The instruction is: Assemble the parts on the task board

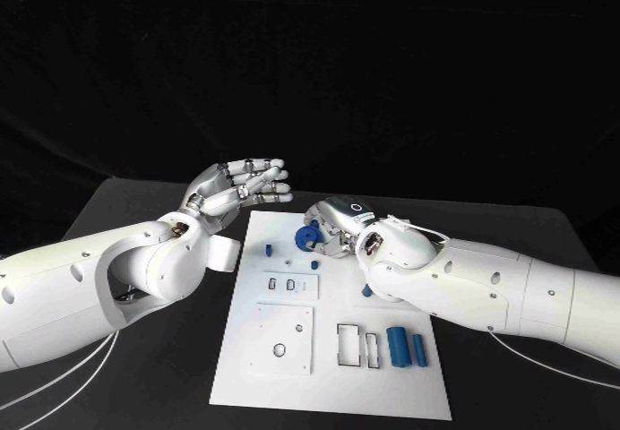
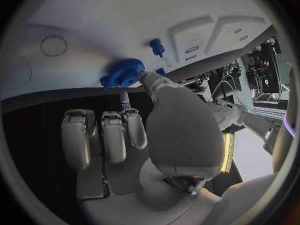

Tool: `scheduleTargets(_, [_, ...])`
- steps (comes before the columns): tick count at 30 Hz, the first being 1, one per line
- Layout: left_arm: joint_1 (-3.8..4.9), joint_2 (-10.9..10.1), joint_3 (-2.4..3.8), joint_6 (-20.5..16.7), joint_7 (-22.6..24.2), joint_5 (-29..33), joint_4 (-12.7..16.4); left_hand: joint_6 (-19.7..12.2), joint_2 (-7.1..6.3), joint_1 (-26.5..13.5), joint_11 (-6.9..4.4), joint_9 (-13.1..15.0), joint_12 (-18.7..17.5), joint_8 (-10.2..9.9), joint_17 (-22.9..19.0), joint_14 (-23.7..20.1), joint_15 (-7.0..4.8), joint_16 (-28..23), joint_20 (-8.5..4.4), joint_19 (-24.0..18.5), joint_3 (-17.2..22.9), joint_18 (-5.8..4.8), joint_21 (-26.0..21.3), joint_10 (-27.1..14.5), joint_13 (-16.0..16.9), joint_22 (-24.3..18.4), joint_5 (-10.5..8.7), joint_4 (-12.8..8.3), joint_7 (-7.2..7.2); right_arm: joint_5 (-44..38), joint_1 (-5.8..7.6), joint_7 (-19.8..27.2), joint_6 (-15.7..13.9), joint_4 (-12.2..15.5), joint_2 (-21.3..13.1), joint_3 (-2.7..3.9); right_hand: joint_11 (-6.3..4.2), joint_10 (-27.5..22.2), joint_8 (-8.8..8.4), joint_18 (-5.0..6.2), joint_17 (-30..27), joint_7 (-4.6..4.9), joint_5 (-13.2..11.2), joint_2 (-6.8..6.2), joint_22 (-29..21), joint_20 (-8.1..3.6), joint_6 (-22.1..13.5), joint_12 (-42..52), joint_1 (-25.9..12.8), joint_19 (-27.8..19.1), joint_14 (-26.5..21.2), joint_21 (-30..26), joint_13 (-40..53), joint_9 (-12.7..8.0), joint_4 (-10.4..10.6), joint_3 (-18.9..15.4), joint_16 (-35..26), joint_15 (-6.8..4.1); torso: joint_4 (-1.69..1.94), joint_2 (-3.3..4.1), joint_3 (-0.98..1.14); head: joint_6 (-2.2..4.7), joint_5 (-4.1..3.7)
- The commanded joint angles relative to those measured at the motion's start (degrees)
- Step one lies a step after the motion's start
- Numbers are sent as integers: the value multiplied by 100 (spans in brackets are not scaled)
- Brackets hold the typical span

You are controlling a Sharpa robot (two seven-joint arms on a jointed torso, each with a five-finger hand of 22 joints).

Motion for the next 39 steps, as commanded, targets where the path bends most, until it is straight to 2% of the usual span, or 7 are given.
scheduleTargets(1, [8, 9, 5, 92, 47, 18, 13, -41, 4, -63, 14, -8, -35, -20, 8, -21, -1, -31, 37, -17, 25, 70, -21, -12, 0, -7, 2, 0, 377, -5, -4, 19, 31, -4, 7, -1, 57, -8, -100, -36, 1276, 34, -58, 31, 950, 59, -108, -22, -41, 99, 546, -31, 633, -17, -1, -187, 10, 62, 1, 1, 4, -5, 3])
scheduleTargets(11, [8, -1, 5, 85, 48, 18, 9, -43, 9, -74, 17, -10, -56, -29, 29, -25, 2, -53, 41, -15, 32, 71, -30, -8, 2, -23, 2, -15, 380, 63, -6, 33, -27, 81, -101, -2, 73, -5, -169, -39, 1287, 47, -13, 140, 967, 84, -99, -15, -51, 111, 548, -26, 641, -16, 75, -524, 15, 81, -4, 4, 9, -12, 22])
scheduleTargets(17, [8, -9, 5, 86, 49, 18, 2, -43, 9, -74, 17, -10, -56, -29, 29, -25, 2, -53, 41, -15, 32, 71, -30, -8, 2, -23, 2, -15, 380, 183, -2, 58, -164, 336, -366, 0, 69, 9, -178, -43, 1292, 40, 24, 192, 982, 85, -59, 0, -72, 124, 549, -16, 656, -8, 141, -645, 17, 79, 4, -1, 7, -2, 20])
scheduleTargets(22, [8, -32, 5, 77, 50, 18, -6, -43, 9, -74, 17, -10, -56, -29, 29, -25, 2, -53, 41, -15, 32, 71, -30, -8, 2, -23, 2, -15, 380, 500, 73, 143, -93, 618, -696, 5, 55, 53, -169, -54, 1324, 25, 104, 240, 1019, 80, -2, 49, -60, 157, 557, 15, 707, 3, 178, -677, 28, 70, -38, -18, 4, 6, 46])
scheduleTargets(24, [8, -47, 5, 73, 53, 18, -8, -43, 9, -74, 17, -10, -56, -29, 29, -25, 2, -53, 41, -15, 32, 71, -30, -8, 2, -23, 2, -15, 380, 660, 112, 184, 9, 674, -758, 6, 56, 64, -182, -62, 1341, 28, 111, 251, 1044, 78, -12, 62, -64, 178, 561, 38, 720, -1, 192, -686, 34, 69, -85, -30, 10, 19, 49])
scheduleTargets(33, [8, -11, 5, 82, 52, 20, -51, -43, 9, -74, 17, -10, -56, -29, 29, -25, 2, -53, 41, -15, 32, 71, -30, -8, 2, -23, 2, -15, 380, 931, 144, 213, 241, 619, -639, 5, 71, 94, -264, -75, 1371, 48, 165, 343, 1085, 81, -71, 93, -113, 213, 568, 72, 752, -34, 311, -744, 45, 79, -65, -44, 34, 23, 56])
scheduleTargets(39, [8, -3, 4, 80, 49, 21, -60, -43, 9, -74, 17, -10, -56, -29, 29, -25, 2, -53, 41, -15, 32, 71, -30, -8, 2, -23, 2, -15, 380, 1028, 139, 226, 361, 497, -496, 3, 80, 109, -296, -76, 1384, 58, 208, 384, 1091, 85, -93, 111, -129, 218, 571, 76, 770, -51, 354, -742, 49, 86, -79, -33, 23, 22, 60])
